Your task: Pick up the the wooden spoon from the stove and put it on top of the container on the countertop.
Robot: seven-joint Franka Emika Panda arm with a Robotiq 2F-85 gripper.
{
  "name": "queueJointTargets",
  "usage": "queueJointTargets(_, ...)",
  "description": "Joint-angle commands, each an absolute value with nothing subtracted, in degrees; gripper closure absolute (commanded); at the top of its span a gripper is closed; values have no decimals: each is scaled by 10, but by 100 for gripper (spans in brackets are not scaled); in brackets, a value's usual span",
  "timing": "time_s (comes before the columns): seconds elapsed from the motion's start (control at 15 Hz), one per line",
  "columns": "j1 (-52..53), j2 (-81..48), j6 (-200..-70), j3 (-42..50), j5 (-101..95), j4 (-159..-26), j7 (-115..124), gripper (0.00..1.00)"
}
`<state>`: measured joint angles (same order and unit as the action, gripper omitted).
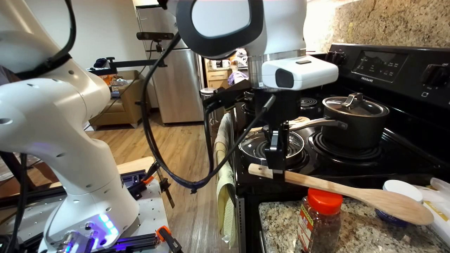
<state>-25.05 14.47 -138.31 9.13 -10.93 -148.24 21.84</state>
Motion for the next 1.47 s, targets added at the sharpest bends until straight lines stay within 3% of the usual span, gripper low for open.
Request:
queueJointTargets(0.0,-242,132,-1375,97,-123,-1468,245,88)
queueJointTargets(0.4,-242,128,-1366,96,-126,-1464,258,88)
queueJointTargets(0.47,-241,128,-1363,97,-122,-1464,260,48)
queueJointTargets(0.67,-239,128,-1364,98,-119,-1464,266,36)
queueJointTargets(1.0,-233,127,-1369,101,-109,-1465,265,3)
queueJointTargets(1.2,-211,176,-1382,128,-31,-1504,198,0)
queueJointTargets(1.4,-193,267,-1286,125,-1,-1496,164,0)
